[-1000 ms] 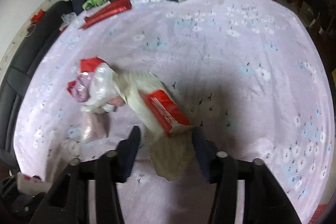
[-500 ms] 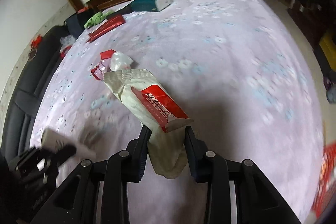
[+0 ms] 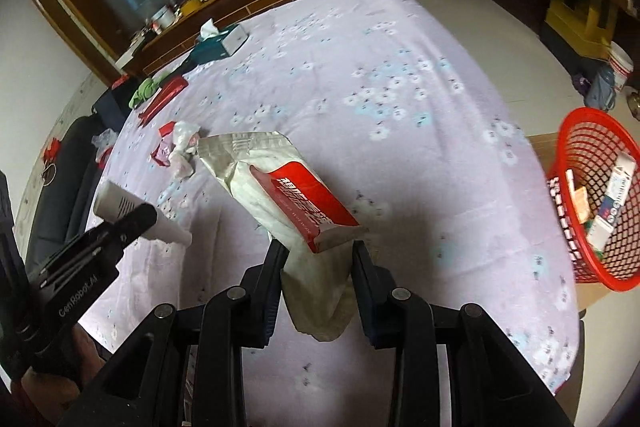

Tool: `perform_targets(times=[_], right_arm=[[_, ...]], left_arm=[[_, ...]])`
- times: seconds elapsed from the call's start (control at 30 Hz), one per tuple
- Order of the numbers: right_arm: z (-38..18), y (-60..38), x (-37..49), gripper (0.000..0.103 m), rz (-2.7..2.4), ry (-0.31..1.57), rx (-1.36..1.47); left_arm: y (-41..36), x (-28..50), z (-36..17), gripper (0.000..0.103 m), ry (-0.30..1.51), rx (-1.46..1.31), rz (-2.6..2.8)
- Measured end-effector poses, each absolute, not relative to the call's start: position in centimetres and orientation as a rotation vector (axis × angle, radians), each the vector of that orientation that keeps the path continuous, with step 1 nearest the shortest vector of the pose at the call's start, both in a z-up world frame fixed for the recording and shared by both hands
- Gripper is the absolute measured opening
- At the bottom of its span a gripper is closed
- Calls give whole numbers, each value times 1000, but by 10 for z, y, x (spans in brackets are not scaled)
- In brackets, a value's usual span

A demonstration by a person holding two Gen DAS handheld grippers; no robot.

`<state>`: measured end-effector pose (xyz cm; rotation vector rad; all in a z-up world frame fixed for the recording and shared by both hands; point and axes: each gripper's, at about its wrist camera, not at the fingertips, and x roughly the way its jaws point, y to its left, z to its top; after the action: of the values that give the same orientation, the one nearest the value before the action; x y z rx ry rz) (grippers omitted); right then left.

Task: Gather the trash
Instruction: 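Carry the white bottle and red-and-white wrapper over the red wastebasket with both tools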

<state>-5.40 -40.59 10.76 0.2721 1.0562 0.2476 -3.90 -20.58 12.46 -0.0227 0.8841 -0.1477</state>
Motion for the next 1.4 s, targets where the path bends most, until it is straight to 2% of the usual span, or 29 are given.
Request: perform_targets(times=[0.67, 1.4], right_arm=[[138, -443, -78, 35, 206, 954, 309], [138, -444, -82, 35, 210, 961, 312]], left_arm=[[-236, -42, 145, 29, 828, 36, -194], [-237, -43, 144, 29, 832, 36, -194]])
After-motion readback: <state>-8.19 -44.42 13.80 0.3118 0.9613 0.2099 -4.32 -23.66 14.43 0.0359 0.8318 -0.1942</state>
